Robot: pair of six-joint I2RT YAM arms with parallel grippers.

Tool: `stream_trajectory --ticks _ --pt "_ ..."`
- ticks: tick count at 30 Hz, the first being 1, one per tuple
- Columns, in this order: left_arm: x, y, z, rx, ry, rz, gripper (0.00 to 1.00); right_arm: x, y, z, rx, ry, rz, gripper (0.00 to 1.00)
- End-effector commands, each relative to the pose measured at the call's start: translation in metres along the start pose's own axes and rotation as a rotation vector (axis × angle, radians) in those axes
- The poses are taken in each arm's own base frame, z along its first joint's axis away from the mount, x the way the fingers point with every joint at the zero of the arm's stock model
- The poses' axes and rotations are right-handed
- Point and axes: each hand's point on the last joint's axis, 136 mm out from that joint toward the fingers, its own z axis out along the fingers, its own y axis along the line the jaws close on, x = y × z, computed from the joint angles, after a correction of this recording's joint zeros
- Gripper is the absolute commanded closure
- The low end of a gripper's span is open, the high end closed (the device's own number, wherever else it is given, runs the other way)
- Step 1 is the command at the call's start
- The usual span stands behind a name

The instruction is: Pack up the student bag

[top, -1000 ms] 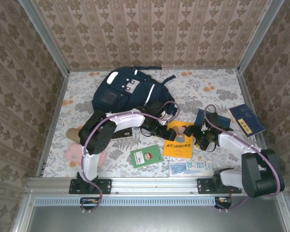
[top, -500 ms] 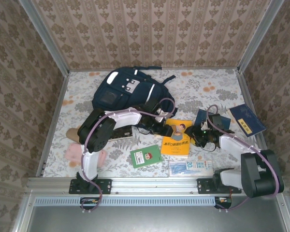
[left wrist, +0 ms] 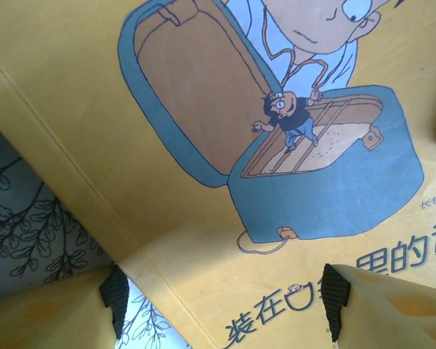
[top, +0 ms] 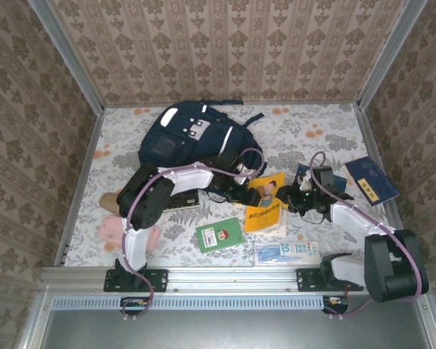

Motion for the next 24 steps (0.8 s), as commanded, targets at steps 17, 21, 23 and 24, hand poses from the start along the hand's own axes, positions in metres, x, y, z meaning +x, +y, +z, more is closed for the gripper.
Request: stream_trajectory --ticks 17,21,23,24 --pt "-0.017 -0.026 -0.179 -0.109 -0.394 -0.124 0.16 -0.027 0.096 -0.074 -0.08 -0.231 -0.224 1.0" --pt "-0.02 -0.028 -0.2 -0.116 -0.445 -0.142 0.15 -0.025 0.135 -0.093 -0.151 -0.264 -0.298 1.0" --pt "-0.023 -0.029 -0.21 -0.136 -0.465 -0.134 0.11 -0.02 0.159 -0.102 -0.187 -0.264 -0.363 1.0" --pt "-0.025 -0.03 -0.213 -0.149 -0.473 -0.125 0.09 -0.017 0.169 -0.105 -0.205 -0.258 -0.392 1.0"
